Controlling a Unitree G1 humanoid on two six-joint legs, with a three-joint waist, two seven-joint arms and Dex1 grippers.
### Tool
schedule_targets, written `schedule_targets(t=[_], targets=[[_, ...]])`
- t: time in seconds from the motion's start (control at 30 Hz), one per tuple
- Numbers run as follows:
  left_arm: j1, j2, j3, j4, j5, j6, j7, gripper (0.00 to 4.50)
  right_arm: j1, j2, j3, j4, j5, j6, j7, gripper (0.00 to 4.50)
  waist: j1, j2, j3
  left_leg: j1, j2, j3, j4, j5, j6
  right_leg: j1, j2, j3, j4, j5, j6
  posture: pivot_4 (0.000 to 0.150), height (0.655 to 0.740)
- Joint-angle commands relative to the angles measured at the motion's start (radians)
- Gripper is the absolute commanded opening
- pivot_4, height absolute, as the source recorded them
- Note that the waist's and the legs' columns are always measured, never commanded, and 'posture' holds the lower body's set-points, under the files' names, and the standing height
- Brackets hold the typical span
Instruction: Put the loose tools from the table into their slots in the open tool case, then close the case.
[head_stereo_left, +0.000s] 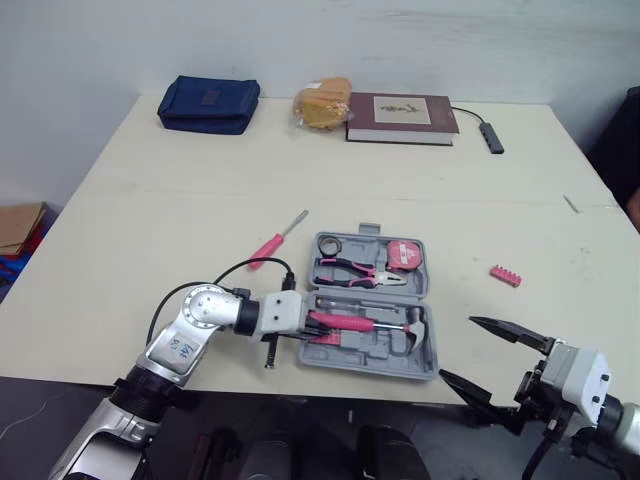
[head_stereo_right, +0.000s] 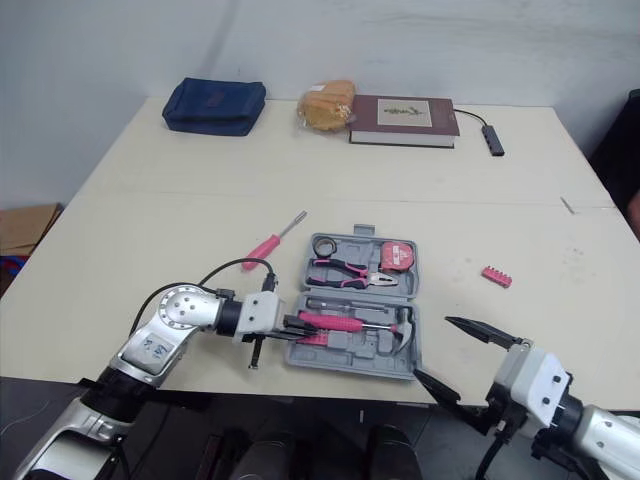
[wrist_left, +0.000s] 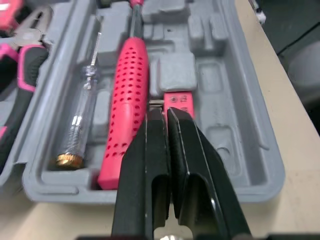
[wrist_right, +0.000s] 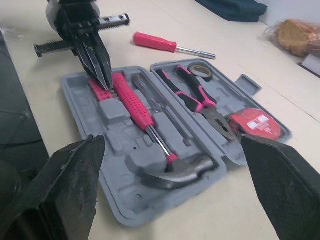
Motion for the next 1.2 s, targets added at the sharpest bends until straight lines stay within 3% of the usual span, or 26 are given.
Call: schedule_targets(t=[0.03,0.1,0.17,0.23,0.27,0.33,0.47,0.5,0.63,0.83,1.2], targets=[[-0.001,0.031,0.210,0.078,-0.169,-0.122,-0.071,0.07,0.042,0.029,-0.125,0.064,-0.007,-0.089,0.011,4.50,-0.002,0.000,0.002,0.000,0.000,0.000,0.000,0.000,0.000,0.000,0.000,0.000,0.000,0.000,0.000,0.150,0.7400],[0.007,0.028,0.285,0.101,-0.247,-0.150,-0.113,0.07,0.062,0.044,-0.157,0.092,-0.014,-0.125,0.018,4.50,-0.001,0.000,0.002,-0.001,0.001,0.000,0.000,0.000,-0.001,-0.001,0.000,-0.001,0.000,0.000,-0.001,0.150,0.7400],[0.049,0.100,0.340,0.178,-0.222,-0.166,-0.139,0.62,0.106,0.075,-0.205,0.142,-0.009,-0.186,0.040,4.50,-0.001,0.001,0.002,-0.001,0.000,0.000,0.000,-0.001,-0.001,-0.001,0.000,-0.001,-0.001,0.000,-0.001,0.150,0.7400],[0.081,0.167,0.416,0.303,-0.182,-0.240,-0.116,0.74,0.133,0.110,-0.264,0.226,-0.008,-0.256,0.049,4.50,-0.003,0.001,0.002,0.000,0.001,0.000,-0.001,-0.001,-0.001,-0.001,0.001,-0.001,-0.002,0.000,-0.001,0.150,0.7400],[0.084,0.184,0.446,0.352,-0.173,-0.272,-0.091,1.38,0.135,0.121,-0.283,0.263,-0.009,-0.283,0.044,4.50,-0.004,0.001,0.003,0.000,0.001,0.001,-0.002,-0.001,-0.001,-0.001,0.001,0.000,-0.003,0.000,-0.001,0.150,0.7400],[0.088,0.213,0.503,0.447,-0.169,-0.300,-0.041,1.92,0.134,0.143,-0.318,0.338,-0.004,-0.323,0.030,4.50,-0.003,-0.001,0.005,-0.001,0.001,0.001,-0.003,-0.002,0.000,-0.001,0.001,0.000,-0.003,0.000,-0.001,0.150,0.7400],[0.159,0.301,0.625,0.664,-0.157,-0.380,0.017,3.74,0.154,0.190,-0.379,0.523,-0.011,-0.392,-0.004,4.50,-0.003,-0.003,0.006,-0.001,0.001,0.001,-0.003,-0.007,-0.005,-0.002,-0.001,0.000,-0.004,0.000,0.000,0.150,0.7400],[0.175,0.316,0.641,0.704,-0.157,-0.393,0.021,4.43,0.162,0.197,-0.385,0.553,-0.009,-0.400,-0.006,4.50,-0.003,-0.002,0.006,-0.001,0.001,0.001,-0.004,-0.008,-0.006,-0.003,-0.001,0.001,-0.004,-0.001,-0.001,0.150,0.7400],[0.222,0.351,0.709,0.841,-0.166,-0.435,0.054,4.49,0.182,0.217,-0.414,0.672,0.010,-0.438,-0.019,4.50,-0.004,0.000,0.007,-0.001,0.001,0.003,-0.013,-0.007,-0.007,-0.007,-0.001,0.001,-0.005,-0.002,-0.003,0.150,0.7400],[0.244,0.352,0.760,0.876,-0.197,-0.399,0.060,4.49,0.174,0.225,-0.446,0.807,0.049,-0.463,-0.061,4.50,-0.002,0.000,0.007,-0.001,0.001,0.004,-0.015,-0.006,-0.009,-0.008,-0.001,0.001,-0.005,-0.002,-0.003,0.150,0.7400],[0.185,0.230,0.666,0.539,-0.227,-0.250,0.020,4.49,0.083,0.175,-0.383,0.778,0.130,-0.396,-0.028,4.50,-0.006,0.001,0.008,0.000,0.001,0.006,-0.017,-0.003,-0.010,-0.011,-0.001,0.004,-0.001,-0.002,-0.004,0.150,0.7400]])
